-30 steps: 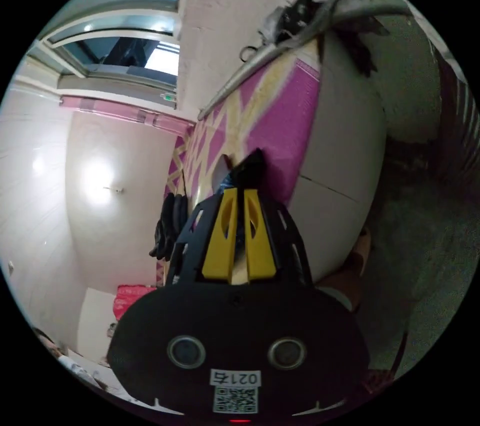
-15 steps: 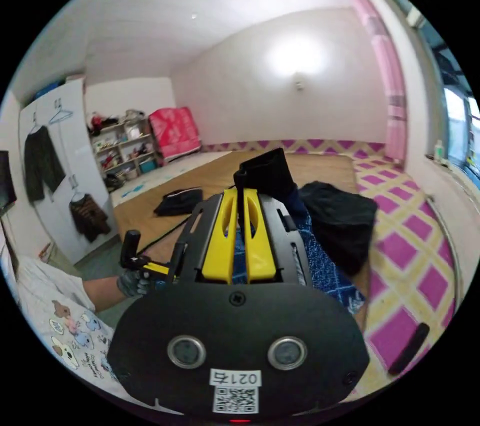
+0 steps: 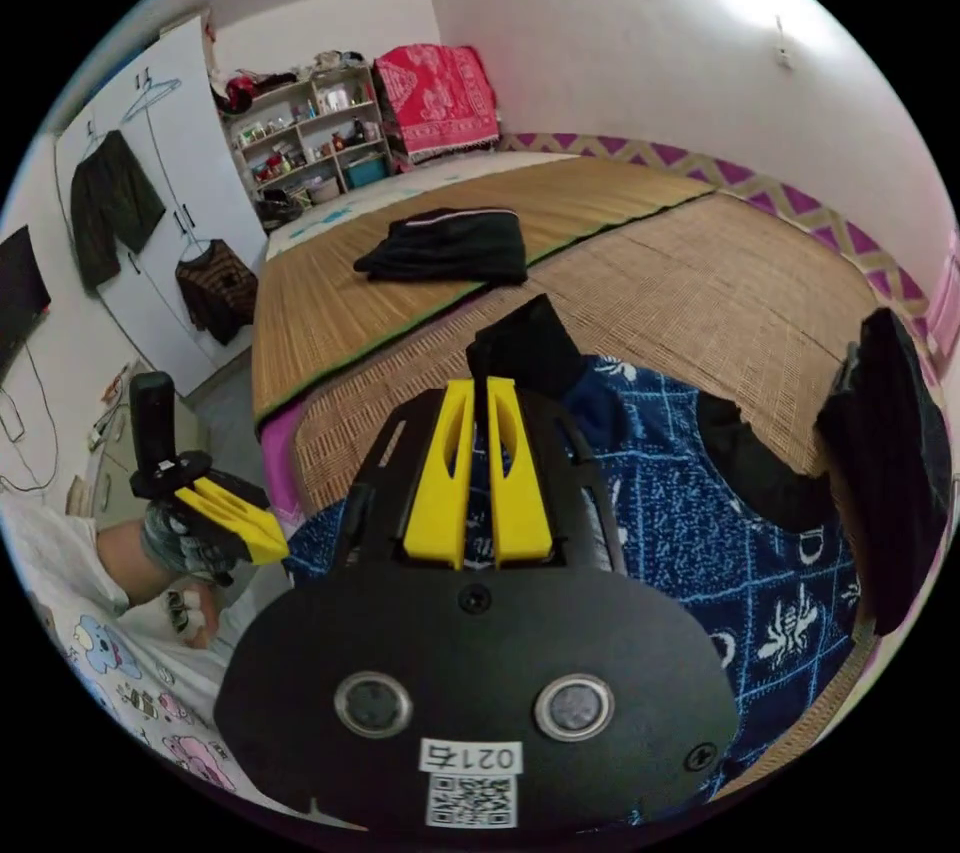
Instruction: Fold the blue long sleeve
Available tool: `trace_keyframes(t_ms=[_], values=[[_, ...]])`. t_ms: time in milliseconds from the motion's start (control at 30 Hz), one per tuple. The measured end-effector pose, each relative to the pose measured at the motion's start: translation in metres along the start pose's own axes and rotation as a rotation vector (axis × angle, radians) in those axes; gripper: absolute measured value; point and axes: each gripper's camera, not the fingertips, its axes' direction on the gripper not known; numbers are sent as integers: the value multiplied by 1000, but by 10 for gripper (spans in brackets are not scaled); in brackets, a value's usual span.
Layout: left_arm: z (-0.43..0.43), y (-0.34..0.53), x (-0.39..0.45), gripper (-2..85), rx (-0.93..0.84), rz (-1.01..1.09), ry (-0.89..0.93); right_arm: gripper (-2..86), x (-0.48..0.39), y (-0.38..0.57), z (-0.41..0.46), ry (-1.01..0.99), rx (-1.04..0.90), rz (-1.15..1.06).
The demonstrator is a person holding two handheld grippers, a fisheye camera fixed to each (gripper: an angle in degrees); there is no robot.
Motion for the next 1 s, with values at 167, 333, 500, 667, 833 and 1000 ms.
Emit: trace_keyframes(t_ms=[167,333,500,667,833,1000], values=[[-14,-7,-3,-9,5,-18,39,86,1,12,78,-113,-260,-15],[-29,-13,4,-9,-9,5,28,57,47,63,0,-71,-106,86],[-38,-16,13,-9,-20,20,-2,2,106,154,-54,403,-222,208],[-44,-6,29,-9,-16,36,-60,-5,112,199,-68,343,-198,205],[-80,22,46,-5,25,77,-178,-5,86,253,-159,162,99,231],[-113,71,35,61,-35,7,-230,2,65,355,-203,-118,26,163]])
